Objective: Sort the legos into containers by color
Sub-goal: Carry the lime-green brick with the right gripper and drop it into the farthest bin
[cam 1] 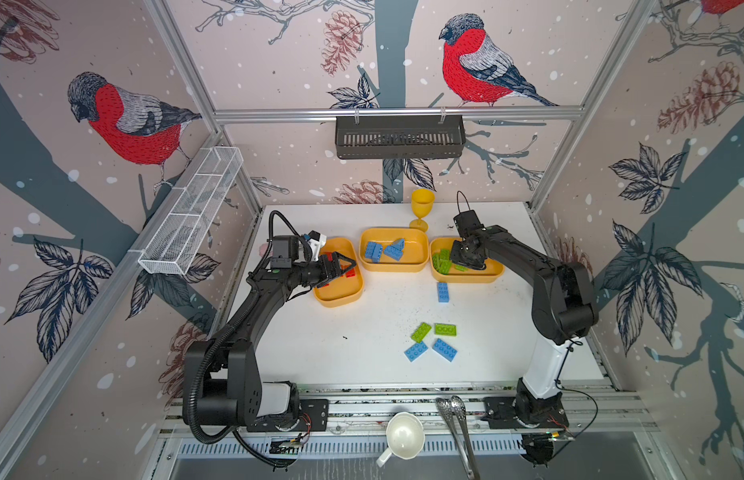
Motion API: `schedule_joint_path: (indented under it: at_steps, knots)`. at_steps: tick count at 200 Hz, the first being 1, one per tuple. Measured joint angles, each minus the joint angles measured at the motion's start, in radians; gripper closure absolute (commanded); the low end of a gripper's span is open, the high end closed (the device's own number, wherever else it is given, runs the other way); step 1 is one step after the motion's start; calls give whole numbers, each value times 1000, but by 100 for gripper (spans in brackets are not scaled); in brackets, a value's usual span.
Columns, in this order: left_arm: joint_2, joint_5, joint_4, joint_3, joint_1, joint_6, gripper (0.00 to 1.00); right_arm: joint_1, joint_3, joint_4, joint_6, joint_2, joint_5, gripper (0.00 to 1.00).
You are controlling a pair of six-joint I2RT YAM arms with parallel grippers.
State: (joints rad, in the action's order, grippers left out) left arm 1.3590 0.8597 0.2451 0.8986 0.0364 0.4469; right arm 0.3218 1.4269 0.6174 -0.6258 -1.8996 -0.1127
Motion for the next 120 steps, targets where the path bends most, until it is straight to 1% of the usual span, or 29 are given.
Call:
schedule_joint_path:
  at_steps: [10,16,36,63,85,99,120]
  knots:
    - [2,-1,0,0,0,0,8,0,0,-2,0,-7,5,48]
    - [2,-1,0,0,0,0,8,-1,1,-4,2,-11,6,43]
    - [2,-3,0,0,0,0,7,-5,1,-4,9,-14,8,36]
    - [2,-6,0,0,0,0,8,-13,4,7,24,1,7,33]
    - [2,-10,0,0,0,0,8,-7,5,14,24,44,8,32]
    - [2,-12,0,0,0,-2,8,6,-9,11,22,85,15,30]
    - [2,-19,5,0,0,-9,8,47,-59,14,-13,157,47,28]
